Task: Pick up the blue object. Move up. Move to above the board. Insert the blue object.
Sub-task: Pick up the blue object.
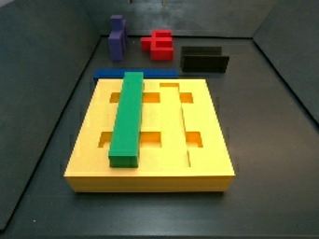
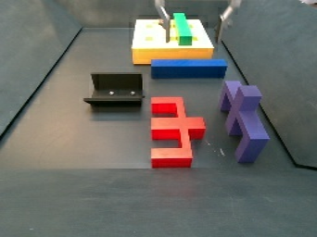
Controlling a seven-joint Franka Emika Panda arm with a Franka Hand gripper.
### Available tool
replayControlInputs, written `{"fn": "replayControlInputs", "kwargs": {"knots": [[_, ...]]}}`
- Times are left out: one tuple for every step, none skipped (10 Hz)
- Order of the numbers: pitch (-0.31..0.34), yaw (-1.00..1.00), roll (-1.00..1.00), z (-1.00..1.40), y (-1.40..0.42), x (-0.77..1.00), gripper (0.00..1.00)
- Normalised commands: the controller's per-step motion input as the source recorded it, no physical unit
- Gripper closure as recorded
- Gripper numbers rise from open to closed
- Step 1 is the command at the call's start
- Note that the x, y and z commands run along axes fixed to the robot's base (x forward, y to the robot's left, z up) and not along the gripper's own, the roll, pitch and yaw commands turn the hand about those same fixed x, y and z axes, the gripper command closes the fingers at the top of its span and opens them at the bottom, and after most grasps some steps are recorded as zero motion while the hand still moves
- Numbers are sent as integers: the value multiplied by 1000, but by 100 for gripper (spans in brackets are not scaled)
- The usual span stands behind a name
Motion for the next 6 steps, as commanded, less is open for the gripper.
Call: {"fn": "replayControlInputs", "kwargs": {"knots": [[-20, -703, 0, -300, -497, 0, 0], [-1, -583, 0, -240, -677, 0, 0], [46, -340, 36, -514, -831, 89, 0], [27, -489, 10, -437, -777, 0, 0], [0, -743, 0, -403, -477, 0, 0], [-10, -863, 0, -357, -314, 0, 0]]}}
